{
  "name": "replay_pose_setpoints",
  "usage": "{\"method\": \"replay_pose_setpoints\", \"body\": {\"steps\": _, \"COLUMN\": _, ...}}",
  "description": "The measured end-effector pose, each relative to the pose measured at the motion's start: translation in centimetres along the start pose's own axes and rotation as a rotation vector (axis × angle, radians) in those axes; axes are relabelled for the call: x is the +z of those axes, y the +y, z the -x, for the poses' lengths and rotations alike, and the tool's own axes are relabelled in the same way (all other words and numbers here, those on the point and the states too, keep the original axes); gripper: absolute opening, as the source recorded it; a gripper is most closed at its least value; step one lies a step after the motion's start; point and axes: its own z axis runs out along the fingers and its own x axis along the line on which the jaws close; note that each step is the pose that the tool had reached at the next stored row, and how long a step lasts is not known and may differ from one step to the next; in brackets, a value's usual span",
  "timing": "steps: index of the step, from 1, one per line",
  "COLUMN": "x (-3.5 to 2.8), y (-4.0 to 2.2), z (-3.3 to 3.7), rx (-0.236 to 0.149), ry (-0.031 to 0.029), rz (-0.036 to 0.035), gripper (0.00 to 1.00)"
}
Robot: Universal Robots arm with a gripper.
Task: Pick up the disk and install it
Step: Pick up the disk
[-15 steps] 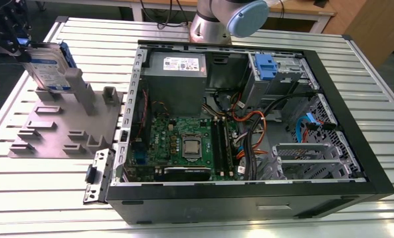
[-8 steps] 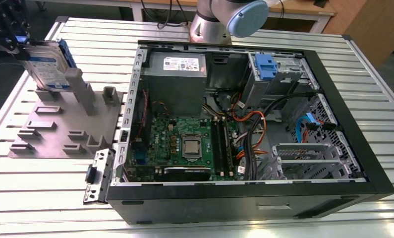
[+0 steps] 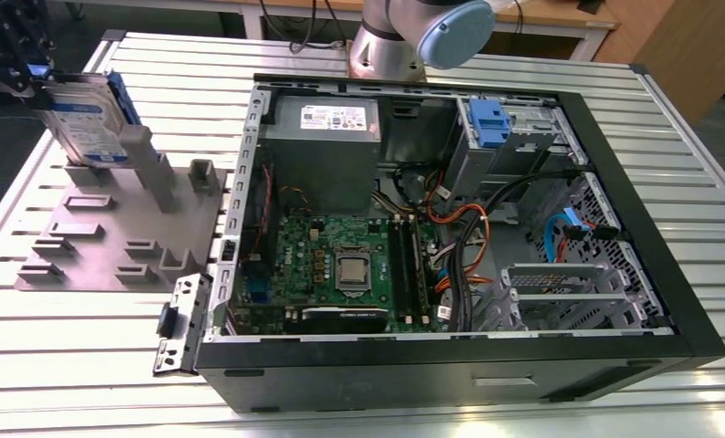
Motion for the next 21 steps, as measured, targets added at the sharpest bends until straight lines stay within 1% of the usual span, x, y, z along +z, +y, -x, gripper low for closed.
{"method": "replay_pose_setpoints", "body": {"steps": 13, "x": -0.31, "y": 0.01, "z": 0.01, "rx": 0.0, "ry": 0.0, "rz": 0.0, "gripper": 0.36}}
{"method": "replay_pose_setpoints", "body": {"steps": 15, "x": -0.54, "y": 0.01, "z": 0.01, "rx": 0.0, "ry": 0.0001, "rz": 0.0001, "gripper": 0.36}}
{"method": "replay_pose_setpoints", "body": {"steps": 21, "x": -0.65, "y": 0.02, "z": 0.02, "rx": 0.0, "ry": 0.0001, "rz": 0.0002, "gripper": 0.36}}
